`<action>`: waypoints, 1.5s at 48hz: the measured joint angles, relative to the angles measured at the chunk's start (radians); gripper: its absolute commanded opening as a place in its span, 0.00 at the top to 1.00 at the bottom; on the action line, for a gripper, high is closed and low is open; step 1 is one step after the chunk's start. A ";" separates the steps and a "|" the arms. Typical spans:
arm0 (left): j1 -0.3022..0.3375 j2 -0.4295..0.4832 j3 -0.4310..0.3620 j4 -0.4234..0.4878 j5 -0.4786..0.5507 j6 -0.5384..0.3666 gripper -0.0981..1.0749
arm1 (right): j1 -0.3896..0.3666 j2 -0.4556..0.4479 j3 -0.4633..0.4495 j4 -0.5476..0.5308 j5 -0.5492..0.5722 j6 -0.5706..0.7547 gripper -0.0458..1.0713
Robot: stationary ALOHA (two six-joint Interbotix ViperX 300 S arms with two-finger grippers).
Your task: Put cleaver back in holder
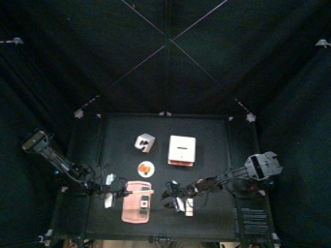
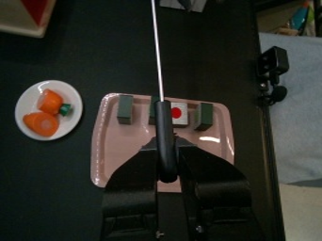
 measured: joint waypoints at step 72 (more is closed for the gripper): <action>0.761 0.031 -0.396 -0.460 0.571 0.244 0.57 | -0.663 0.285 -0.314 0.100 -0.023 0.014 0.64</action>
